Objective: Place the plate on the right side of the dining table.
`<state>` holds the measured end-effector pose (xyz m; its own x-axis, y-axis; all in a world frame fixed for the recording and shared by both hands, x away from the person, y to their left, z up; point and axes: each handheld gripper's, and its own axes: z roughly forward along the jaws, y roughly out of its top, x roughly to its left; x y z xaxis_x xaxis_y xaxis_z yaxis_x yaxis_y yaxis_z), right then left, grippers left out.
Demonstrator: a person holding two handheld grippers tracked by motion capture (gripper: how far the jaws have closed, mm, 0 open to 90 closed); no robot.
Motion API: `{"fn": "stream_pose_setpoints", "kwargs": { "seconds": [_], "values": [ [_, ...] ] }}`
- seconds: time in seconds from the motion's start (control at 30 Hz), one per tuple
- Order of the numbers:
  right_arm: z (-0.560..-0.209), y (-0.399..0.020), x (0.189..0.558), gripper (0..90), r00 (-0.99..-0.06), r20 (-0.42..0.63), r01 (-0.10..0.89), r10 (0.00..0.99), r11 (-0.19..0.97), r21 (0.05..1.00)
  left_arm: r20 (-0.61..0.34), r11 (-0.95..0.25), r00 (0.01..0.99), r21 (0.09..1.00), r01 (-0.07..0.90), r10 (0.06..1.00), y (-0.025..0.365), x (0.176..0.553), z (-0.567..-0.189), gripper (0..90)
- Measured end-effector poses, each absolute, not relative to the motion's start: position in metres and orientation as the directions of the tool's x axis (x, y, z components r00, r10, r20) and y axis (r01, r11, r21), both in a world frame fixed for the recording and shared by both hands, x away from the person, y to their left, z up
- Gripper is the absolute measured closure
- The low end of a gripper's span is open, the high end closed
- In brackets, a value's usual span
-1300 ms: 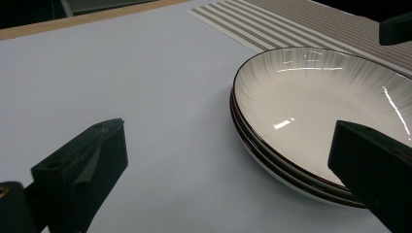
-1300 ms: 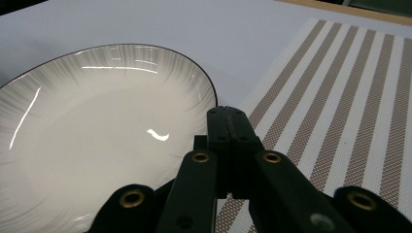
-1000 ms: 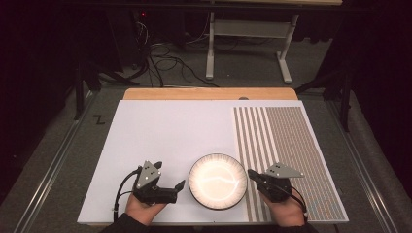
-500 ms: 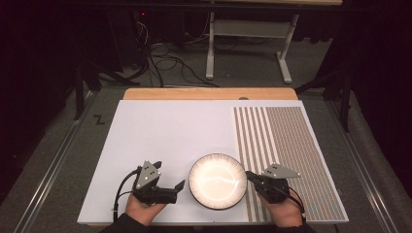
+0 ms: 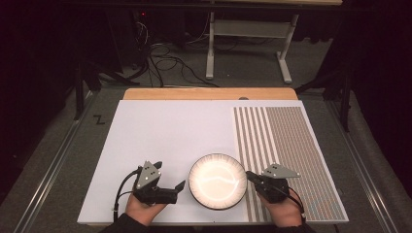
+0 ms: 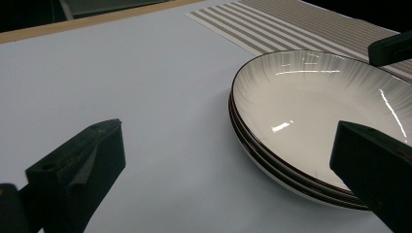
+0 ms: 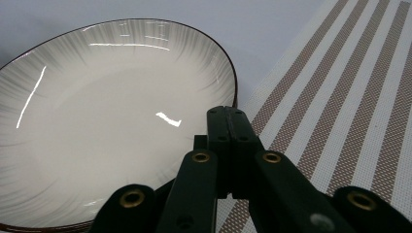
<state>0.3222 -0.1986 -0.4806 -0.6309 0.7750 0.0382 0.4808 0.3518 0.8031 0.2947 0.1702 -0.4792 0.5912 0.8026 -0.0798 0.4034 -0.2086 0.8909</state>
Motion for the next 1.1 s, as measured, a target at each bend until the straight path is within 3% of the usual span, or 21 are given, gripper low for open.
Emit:
{"fn": "stream_pose_setpoints", "kwargs": {
  "seconds": [1.1],
  "values": [
    [-0.4813,-0.1967,0.32,90.0,-0.639,0.038,0.482,0.769,0.362,0.798,-0.103,-0.203,0.598,0.884,0.421,0.795,0.1704,0.2962,-0.4806,0.5]
  ]
}}
